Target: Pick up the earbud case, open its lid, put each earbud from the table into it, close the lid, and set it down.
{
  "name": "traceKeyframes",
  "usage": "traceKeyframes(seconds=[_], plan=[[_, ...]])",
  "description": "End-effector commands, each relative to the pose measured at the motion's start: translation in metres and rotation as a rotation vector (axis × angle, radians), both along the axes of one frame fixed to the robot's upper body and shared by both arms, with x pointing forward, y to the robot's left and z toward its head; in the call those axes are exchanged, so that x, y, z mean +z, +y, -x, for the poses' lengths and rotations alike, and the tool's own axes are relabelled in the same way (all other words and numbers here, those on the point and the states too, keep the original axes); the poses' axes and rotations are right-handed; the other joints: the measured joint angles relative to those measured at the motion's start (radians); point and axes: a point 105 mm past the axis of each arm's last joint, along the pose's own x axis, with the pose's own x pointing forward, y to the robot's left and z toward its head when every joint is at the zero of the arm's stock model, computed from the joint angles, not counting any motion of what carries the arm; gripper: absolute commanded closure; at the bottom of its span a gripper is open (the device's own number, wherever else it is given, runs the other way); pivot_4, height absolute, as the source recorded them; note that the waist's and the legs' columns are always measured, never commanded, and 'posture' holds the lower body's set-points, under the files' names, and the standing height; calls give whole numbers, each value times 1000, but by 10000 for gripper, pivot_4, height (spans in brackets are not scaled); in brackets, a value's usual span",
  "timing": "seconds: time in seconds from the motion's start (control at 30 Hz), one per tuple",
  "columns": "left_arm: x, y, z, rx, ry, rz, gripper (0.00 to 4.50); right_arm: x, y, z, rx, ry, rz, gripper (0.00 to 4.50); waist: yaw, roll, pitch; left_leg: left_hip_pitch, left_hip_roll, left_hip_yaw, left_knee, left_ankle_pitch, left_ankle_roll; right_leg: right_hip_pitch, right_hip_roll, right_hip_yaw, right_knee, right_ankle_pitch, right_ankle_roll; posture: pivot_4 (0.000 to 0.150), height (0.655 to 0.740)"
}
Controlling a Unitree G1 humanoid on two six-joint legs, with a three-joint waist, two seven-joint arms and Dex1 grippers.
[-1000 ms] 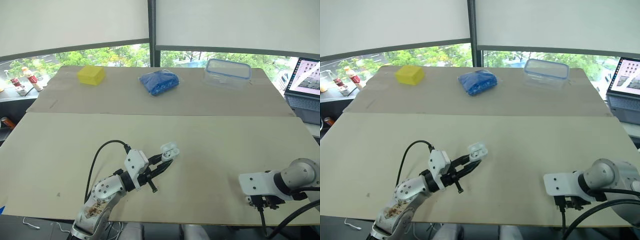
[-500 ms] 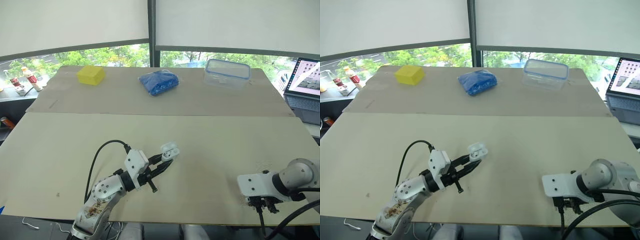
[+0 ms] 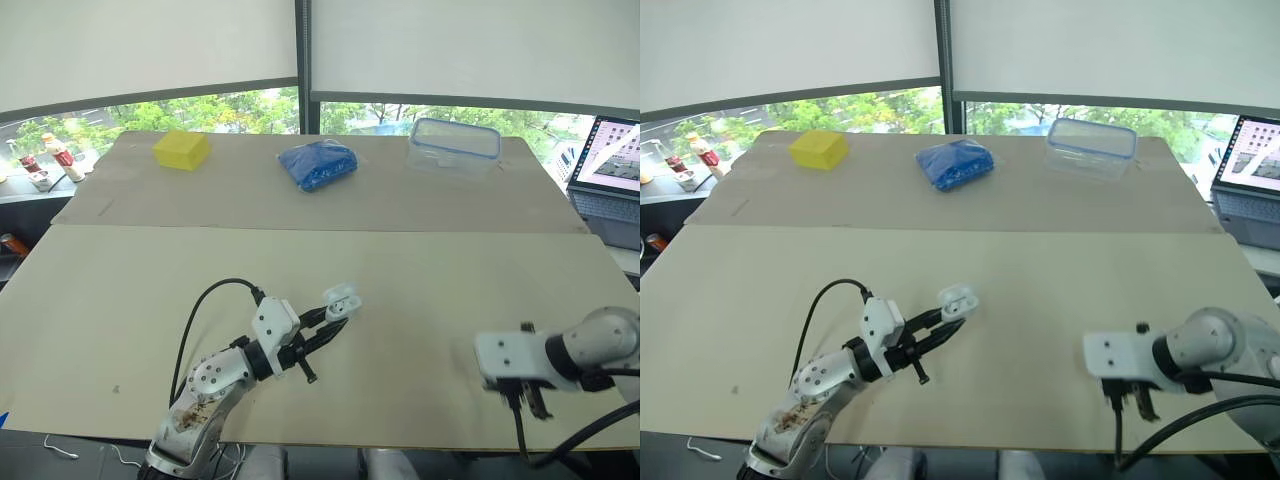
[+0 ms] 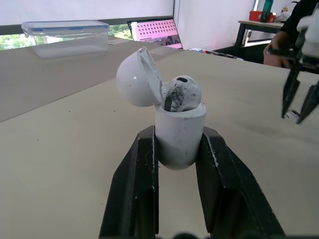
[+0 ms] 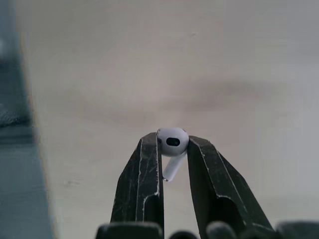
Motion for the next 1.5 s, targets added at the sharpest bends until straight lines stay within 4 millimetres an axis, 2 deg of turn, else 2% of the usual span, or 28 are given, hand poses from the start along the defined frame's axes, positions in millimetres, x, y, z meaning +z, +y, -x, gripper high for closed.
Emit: traceKeyframes(seconds=[0.03,0.1,0.3,0.4,0.5,0.9,1.27,1.5], plan=[[13,-5,-6,-22,-72,27,39719,38,24,-9,-38,-131,-268,41605,1,0,0,0,0,0,0,0,0,0,0,0,0,0,0,1500,6859],[17,-7,-11,-32,-90,37,39719,60,43,-11,-61,-194,-480,41605,2,-1,0,0,0,-1,0,0,0,0,0,-1,0,0,0,1500,6859],[24,-11,-25,-64,-94,60,39719,102,77,-17,-150,-314,-936,41605,2,-1,0,-2,-1,-1,0,0,0,-1,0,-1,1,0,0,1500,6859],[29,-17,-28,-115,-47,95,39719,106,89,-18,-221,-338,-1105,41605,4,-1,0,-3,0,-2,0,0,0,-2,0,-2,1,0,0,1500,6859],[32,-22,-32,-149,-11,117,39719,106,96,-25,-263,-353,-1172,41605,3,-1,0,-3,-1,-2,1,0,0,-3,0,-1,2,0,0,1500,6859],[40,-22,-36,-159,14,145,39719,83,111,-34,-264,-412,-1126,41605,-3,0,0,-3,-1,-2,0,0,0,-4,0,-1,3,0,0,1500,6859],[41,-24,-33,-171,8,147,39719,62,104,-42,-254,-493,-1006,41605,-2,0,0,-3,-1,-2,0,0,0,-4,0,-1,3,0,0,1500,6859],[42,-24,-31,-178,7,149,39719,52,106,-39,-213,-507,-929,41605,-2,0,0,-3,-1,-2,0,0,0,-4,0,-1,3,0,0,1500,6859]])
